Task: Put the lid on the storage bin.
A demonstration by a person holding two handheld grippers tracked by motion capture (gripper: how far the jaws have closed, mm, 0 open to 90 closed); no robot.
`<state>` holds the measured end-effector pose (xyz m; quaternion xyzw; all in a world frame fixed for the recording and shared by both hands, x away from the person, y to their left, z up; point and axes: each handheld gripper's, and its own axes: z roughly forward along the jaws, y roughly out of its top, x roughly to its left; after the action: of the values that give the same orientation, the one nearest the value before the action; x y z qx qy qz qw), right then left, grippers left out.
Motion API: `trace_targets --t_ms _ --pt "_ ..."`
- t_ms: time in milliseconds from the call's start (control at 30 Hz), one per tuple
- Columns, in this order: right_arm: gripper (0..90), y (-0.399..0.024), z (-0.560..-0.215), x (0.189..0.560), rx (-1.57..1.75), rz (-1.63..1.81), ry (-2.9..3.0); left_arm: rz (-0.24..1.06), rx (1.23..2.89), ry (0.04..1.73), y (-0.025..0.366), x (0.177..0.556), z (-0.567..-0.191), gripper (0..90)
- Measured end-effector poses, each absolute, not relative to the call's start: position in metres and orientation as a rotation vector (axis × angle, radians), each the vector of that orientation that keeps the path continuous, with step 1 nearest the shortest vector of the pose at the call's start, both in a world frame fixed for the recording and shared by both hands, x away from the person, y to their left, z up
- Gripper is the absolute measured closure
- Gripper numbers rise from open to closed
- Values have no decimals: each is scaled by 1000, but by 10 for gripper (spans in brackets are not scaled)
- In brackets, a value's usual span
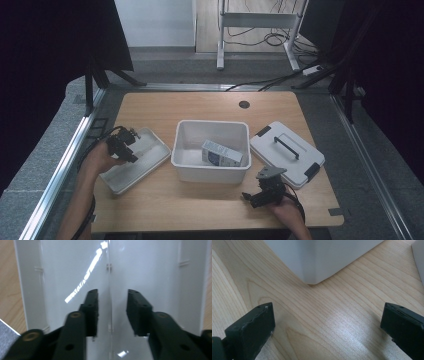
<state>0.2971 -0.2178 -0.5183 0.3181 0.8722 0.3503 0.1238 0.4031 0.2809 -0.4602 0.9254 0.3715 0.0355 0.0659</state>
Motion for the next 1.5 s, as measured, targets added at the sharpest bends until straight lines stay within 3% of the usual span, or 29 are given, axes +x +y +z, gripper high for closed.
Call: trace_targets --t_ms 100,333,567,867,1500 --pt "0 -218 -518 297 927 1020 2544 37 2837 1135 280 408 -466 741" --pt "0 -218 -518 297 927 1020 2544 -29 2869 1142 279 413 -471 886" --pt "0 -218 -518 297 928 1020 2544 -35 2875 1074 282 410 -462 892" --pt "0 -218 -518 297 927 1020 2544 38 2949 803 290 397 -410 892" --pt "0 -218 -518 297 929 1023 2540 133 2985 488 287 384 -342 891"
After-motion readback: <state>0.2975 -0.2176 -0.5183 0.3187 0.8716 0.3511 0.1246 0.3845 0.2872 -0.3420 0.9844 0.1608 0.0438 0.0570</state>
